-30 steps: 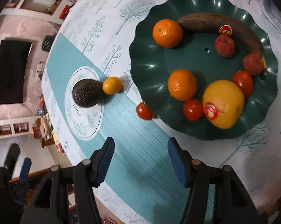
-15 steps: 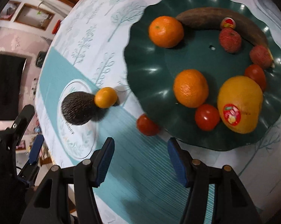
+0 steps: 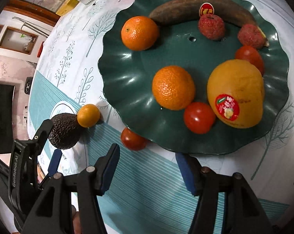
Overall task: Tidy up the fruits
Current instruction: 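Reach the left tool to the avocado while the right tool reaches a tomato, then grasp the avocado with the left tool while the right tool grasps the tomato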
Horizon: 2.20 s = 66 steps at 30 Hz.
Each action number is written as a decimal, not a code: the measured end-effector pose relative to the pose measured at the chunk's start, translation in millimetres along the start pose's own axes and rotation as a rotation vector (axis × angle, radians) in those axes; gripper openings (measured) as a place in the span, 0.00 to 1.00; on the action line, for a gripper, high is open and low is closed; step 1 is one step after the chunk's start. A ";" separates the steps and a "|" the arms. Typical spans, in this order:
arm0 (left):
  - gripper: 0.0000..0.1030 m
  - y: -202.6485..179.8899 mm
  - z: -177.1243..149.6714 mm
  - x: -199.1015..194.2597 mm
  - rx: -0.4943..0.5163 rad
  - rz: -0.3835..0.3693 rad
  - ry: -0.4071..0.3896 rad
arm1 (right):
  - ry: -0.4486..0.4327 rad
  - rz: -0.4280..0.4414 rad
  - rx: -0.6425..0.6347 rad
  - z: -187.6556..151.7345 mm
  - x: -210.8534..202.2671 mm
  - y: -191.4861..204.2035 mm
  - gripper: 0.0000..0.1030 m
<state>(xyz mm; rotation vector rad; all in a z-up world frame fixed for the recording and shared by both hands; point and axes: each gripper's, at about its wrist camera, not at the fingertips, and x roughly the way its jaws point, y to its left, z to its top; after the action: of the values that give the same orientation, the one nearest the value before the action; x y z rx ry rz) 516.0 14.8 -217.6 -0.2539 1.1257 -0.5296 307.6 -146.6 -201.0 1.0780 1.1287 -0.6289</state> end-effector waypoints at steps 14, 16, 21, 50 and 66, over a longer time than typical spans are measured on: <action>0.57 2.7 -11.9 -5.9 -0.022 -0.052 -0.024 | -0.096 -0.091 -0.109 -11.6 6.7 29.7 0.58; 0.57 5.5 -17.1 -12.2 -0.020 -0.035 -0.033 | -0.129 -0.094 -0.114 -18.2 7.7 35.7 0.58; 0.57 23.2 -28.6 -27.8 -0.061 -0.025 -0.039 | -0.182 -0.120 -0.140 -22.8 10.4 41.4 0.58; 0.67 55.5 -29.2 -55.8 -0.186 -0.033 -0.114 | -0.182 -0.015 -0.376 -23.8 13.1 39.7 0.26; 0.73 55.8 -16.4 -17.2 -0.260 -0.077 -0.140 | -0.188 0.042 -0.661 -37.4 10.8 36.1 0.26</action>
<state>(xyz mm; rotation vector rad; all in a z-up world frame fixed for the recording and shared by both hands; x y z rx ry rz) 510.8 72.3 -236.1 -0.5535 1.0505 -0.4255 326.9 -97.2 -199.7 0.4624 1.0372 -0.2764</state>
